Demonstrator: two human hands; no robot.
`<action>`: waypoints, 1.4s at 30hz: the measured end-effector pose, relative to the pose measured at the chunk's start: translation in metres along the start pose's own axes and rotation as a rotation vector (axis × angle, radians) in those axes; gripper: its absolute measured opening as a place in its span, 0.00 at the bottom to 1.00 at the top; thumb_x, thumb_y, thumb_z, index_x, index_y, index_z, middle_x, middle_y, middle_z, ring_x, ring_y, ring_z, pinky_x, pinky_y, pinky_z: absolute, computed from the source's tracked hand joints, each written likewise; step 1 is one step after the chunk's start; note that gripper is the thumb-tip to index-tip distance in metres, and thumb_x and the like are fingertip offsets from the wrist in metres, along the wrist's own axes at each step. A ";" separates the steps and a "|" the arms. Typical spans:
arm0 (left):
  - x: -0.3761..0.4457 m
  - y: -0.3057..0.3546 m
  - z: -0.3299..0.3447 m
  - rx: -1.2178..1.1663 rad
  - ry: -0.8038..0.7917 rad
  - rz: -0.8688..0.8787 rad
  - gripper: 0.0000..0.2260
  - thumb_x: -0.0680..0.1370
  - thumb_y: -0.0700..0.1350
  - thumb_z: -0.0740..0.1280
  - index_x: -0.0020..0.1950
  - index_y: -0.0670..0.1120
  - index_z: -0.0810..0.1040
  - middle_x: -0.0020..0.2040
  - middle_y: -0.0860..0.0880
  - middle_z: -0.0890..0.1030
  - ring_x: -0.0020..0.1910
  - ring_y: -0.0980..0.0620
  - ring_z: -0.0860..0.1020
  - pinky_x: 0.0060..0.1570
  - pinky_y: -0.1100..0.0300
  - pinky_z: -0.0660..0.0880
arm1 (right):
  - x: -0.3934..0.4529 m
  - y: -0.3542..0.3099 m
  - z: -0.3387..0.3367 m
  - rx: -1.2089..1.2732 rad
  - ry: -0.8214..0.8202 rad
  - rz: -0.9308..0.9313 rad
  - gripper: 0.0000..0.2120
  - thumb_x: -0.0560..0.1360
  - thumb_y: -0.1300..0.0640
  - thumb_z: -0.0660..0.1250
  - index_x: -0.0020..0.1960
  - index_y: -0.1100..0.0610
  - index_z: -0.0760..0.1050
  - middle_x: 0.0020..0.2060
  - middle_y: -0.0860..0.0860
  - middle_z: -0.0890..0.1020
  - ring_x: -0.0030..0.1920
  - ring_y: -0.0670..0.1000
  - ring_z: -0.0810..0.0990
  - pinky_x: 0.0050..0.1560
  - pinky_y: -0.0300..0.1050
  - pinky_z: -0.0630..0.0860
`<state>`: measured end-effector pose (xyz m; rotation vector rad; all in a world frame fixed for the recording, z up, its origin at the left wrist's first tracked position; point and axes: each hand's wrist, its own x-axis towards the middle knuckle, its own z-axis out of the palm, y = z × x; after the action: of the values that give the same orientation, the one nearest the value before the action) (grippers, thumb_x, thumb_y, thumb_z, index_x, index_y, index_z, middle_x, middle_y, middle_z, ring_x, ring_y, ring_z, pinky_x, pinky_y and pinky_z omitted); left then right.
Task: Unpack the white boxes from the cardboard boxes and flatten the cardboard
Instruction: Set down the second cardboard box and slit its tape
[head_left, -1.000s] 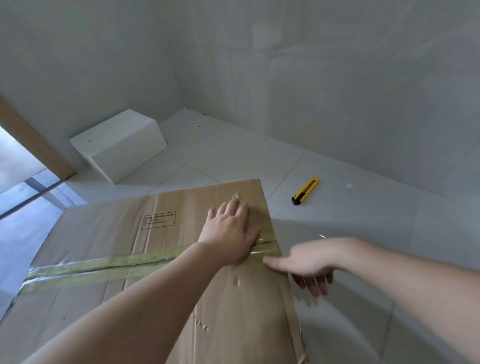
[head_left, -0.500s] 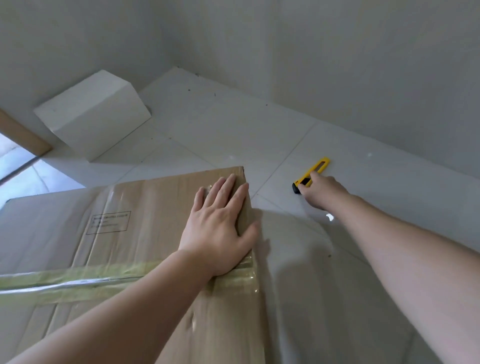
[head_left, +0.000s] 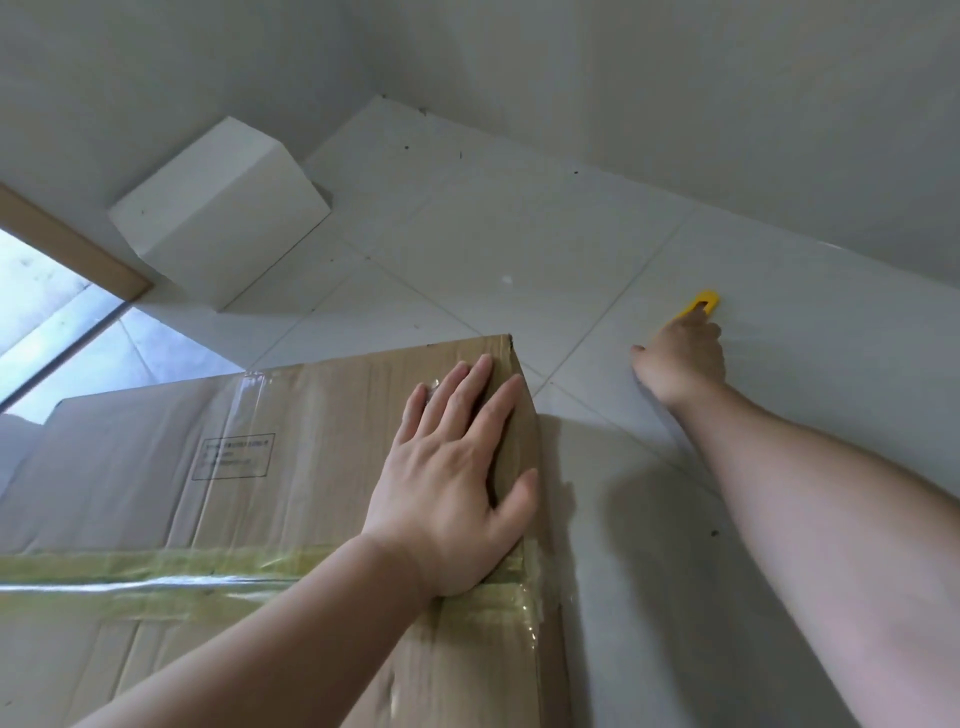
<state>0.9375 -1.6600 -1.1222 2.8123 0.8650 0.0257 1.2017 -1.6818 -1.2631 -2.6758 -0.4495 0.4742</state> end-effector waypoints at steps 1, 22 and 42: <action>0.000 0.000 0.000 0.000 -0.001 -0.001 0.32 0.73 0.64 0.50 0.77 0.56 0.53 0.79 0.54 0.50 0.77 0.56 0.43 0.76 0.52 0.43 | 0.000 -0.002 0.000 -0.038 0.002 -0.019 0.29 0.76 0.57 0.66 0.68 0.72 0.59 0.62 0.66 0.69 0.62 0.64 0.72 0.61 0.53 0.70; 0.017 0.008 -0.014 -0.022 -0.088 -0.109 0.30 0.77 0.62 0.54 0.76 0.53 0.56 0.78 0.52 0.54 0.76 0.53 0.48 0.75 0.54 0.41 | -0.162 0.013 -0.157 1.368 -0.804 -0.227 0.06 0.79 0.70 0.56 0.50 0.66 0.72 0.42 0.58 0.78 0.39 0.52 0.80 0.41 0.42 0.81; -0.035 0.069 -0.108 -1.803 -0.401 -0.087 0.15 0.79 0.52 0.58 0.54 0.44 0.80 0.46 0.46 0.83 0.55 0.39 0.72 0.55 0.42 0.60 | -0.307 -0.017 -0.201 1.424 -0.778 -0.304 0.14 0.74 0.65 0.61 0.58 0.61 0.77 0.46 0.56 0.83 0.41 0.52 0.82 0.43 0.45 0.80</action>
<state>0.9383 -1.7152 -1.0015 1.0226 0.3955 0.1359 1.0007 -1.8434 -1.0017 -0.9894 -0.4386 1.1579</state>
